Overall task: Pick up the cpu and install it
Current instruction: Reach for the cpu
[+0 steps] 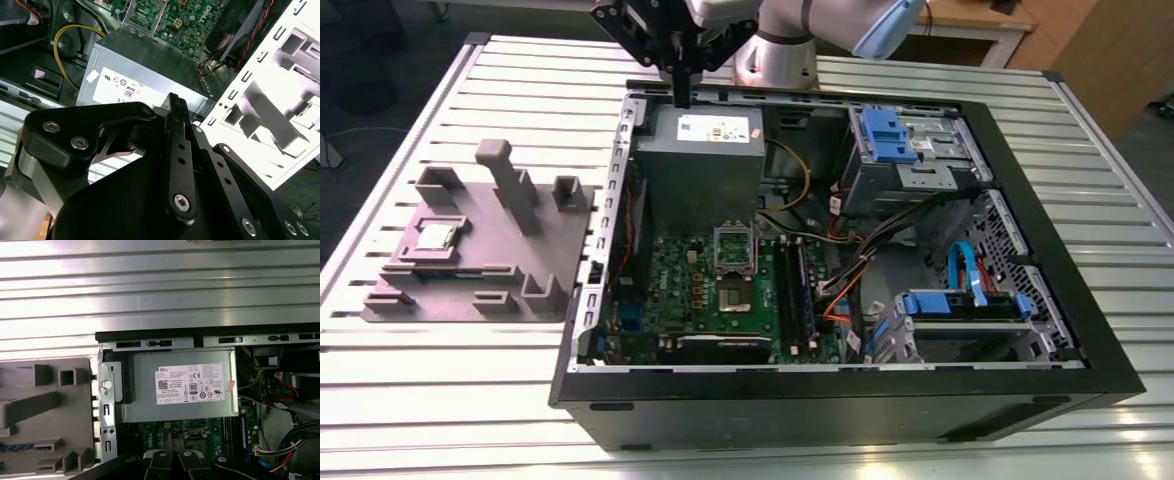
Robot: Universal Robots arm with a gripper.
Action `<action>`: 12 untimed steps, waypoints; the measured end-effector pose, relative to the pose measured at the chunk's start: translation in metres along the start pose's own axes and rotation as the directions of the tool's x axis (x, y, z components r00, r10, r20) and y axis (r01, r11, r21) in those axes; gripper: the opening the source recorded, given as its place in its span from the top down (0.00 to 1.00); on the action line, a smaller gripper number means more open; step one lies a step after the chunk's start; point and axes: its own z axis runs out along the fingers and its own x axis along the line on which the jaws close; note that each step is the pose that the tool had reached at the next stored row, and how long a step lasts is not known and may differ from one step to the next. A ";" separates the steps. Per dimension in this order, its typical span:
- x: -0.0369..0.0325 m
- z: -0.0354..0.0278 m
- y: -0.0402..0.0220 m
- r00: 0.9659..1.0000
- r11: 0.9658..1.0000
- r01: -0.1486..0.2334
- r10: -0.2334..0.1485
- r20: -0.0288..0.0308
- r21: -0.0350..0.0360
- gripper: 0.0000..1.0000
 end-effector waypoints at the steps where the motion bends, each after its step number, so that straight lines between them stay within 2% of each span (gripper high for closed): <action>1: 0.0002 0.0000 0.0000 1.000 1.000 0.000 0.000 0.000 0.000 0.90; 12: 0.0024 -0.0001 -0.0002 1.000 1.000 0.000 0.000 0.000 0.000 0.90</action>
